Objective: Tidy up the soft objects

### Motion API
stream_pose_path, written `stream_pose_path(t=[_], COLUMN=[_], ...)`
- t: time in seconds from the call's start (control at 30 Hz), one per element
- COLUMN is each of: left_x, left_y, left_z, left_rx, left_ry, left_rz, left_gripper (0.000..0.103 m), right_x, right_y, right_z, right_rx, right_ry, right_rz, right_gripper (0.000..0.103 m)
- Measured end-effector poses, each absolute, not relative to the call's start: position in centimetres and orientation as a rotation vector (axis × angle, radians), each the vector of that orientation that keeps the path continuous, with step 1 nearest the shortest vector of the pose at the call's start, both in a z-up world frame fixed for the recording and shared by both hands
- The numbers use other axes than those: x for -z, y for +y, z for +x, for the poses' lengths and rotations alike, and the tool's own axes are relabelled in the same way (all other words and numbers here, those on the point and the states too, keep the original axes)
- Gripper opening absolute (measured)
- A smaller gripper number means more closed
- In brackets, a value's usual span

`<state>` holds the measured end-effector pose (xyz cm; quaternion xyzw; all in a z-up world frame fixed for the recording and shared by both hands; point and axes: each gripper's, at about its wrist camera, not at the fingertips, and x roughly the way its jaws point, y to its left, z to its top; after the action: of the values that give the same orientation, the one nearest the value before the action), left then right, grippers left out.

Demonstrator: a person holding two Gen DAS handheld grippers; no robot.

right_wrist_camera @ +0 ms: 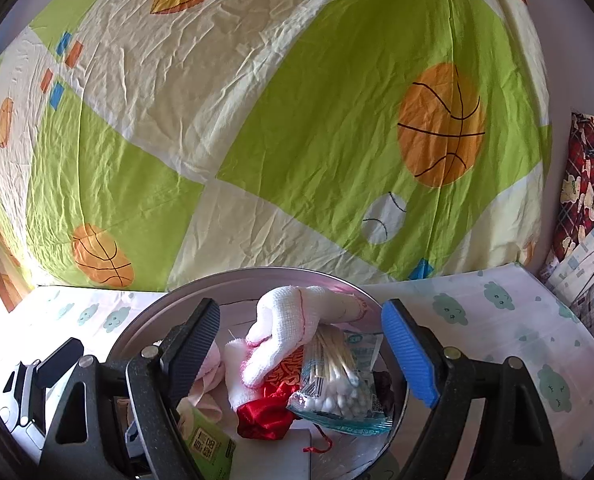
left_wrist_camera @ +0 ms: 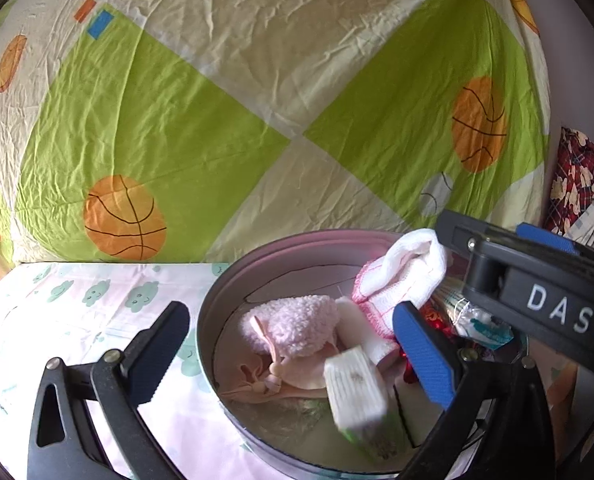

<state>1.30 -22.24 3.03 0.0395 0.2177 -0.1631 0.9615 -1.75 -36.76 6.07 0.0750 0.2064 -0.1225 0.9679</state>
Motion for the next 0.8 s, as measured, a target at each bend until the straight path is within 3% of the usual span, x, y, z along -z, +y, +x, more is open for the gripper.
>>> stream_pose_path(t=[0.8], left_x=[-2.8], left_y=[-18.4], left_z=[-0.5], left_rx=[0.266], left_ry=[0.387], left_rz=[0.069], left_gripper=[0.103], right_x=[-4.3], right_y=[-33.3], right_z=[-6.0], right_rx=[0.375], right_ry=[0.222], right_rz=[0.035], right_gripper=[0.085])
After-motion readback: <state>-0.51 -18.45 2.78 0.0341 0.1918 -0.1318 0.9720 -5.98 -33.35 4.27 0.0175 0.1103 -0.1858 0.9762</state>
